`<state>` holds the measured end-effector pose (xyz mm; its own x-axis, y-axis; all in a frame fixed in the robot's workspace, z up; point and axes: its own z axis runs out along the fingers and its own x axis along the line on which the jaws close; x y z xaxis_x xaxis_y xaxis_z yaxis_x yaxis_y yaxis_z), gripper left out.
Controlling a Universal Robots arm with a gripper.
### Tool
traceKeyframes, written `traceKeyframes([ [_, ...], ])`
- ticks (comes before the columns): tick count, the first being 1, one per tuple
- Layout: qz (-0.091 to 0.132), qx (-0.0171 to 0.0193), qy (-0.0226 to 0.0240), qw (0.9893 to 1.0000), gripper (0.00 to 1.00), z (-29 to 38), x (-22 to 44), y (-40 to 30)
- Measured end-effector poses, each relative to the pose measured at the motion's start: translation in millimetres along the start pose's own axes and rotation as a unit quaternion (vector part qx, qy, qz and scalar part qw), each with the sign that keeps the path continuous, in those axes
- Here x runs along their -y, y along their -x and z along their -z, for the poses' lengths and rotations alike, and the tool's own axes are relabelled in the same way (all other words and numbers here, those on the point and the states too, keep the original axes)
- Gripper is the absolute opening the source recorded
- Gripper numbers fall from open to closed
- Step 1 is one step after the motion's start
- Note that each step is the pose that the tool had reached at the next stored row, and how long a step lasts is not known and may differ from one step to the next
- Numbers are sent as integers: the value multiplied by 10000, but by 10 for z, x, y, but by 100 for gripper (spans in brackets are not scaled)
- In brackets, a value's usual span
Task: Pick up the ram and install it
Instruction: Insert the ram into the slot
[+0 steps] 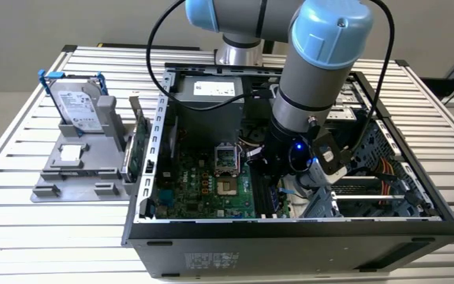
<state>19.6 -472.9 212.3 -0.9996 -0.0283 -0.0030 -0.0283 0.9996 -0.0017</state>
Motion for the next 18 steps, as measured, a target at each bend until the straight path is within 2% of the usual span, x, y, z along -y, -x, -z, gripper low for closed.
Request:
traceKeyframes([
  [4,0,0,-6,10000,0,1,0,0],
  [10,0,-3,-90,10000,0,45,-3,0],
  [13,0,-1,-96,10000,0,45,-10,-2],
  [18,1,-1,-136,9999,0,48,-39,-1],
])
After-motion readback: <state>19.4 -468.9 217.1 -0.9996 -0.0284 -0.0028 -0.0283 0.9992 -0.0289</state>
